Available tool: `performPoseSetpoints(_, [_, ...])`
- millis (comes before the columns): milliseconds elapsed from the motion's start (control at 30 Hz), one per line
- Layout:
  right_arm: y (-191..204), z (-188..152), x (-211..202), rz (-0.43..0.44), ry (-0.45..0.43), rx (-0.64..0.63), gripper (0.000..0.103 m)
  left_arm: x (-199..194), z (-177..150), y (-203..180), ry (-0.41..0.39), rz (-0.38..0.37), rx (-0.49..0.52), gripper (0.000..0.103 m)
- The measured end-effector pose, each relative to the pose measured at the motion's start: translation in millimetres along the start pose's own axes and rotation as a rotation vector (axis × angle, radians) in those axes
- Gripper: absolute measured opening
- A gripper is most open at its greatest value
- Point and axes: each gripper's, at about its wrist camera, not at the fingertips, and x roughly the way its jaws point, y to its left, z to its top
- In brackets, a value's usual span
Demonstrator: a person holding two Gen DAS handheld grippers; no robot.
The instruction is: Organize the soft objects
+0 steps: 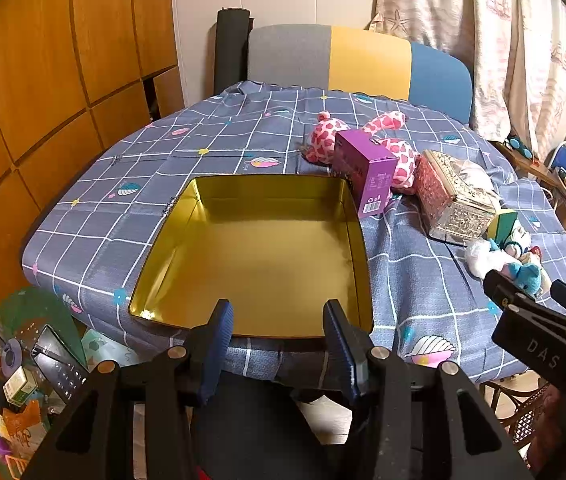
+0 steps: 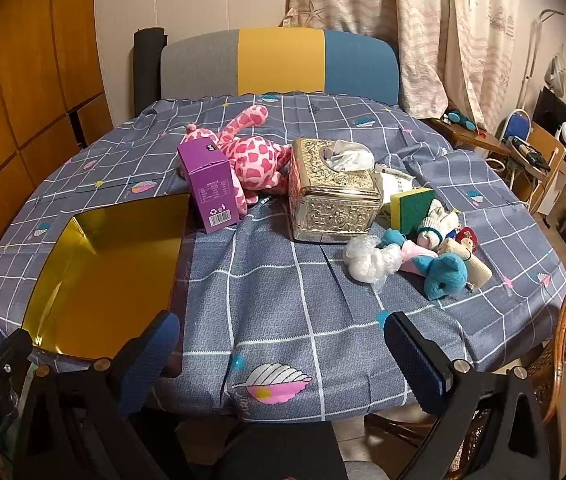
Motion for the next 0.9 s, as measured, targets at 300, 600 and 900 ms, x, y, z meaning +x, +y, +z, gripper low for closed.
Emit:
performPoseSetpoints(300, [1.2, -0.7, 1.8, 0.003, 0.001, -0.011, 0.103, 1.9, -1.3, -3.9, 0.008, -0.002, 0.011, 0.047])
performPoseSetpoints(600, [3.9, -2.6, 2.0, 0.002, 0.005, -0.025, 0.103, 3.2, -1.3, -5.0, 0.014, -0.006, 0.011, 0.047])
performPoseSetpoints(900, [5.6, -2.4, 2.6, 0.007, 0.009, -0.029, 0.103, 4.7, -2.8, -4.0, 0.027, -0.011, 0.006, 0.047])
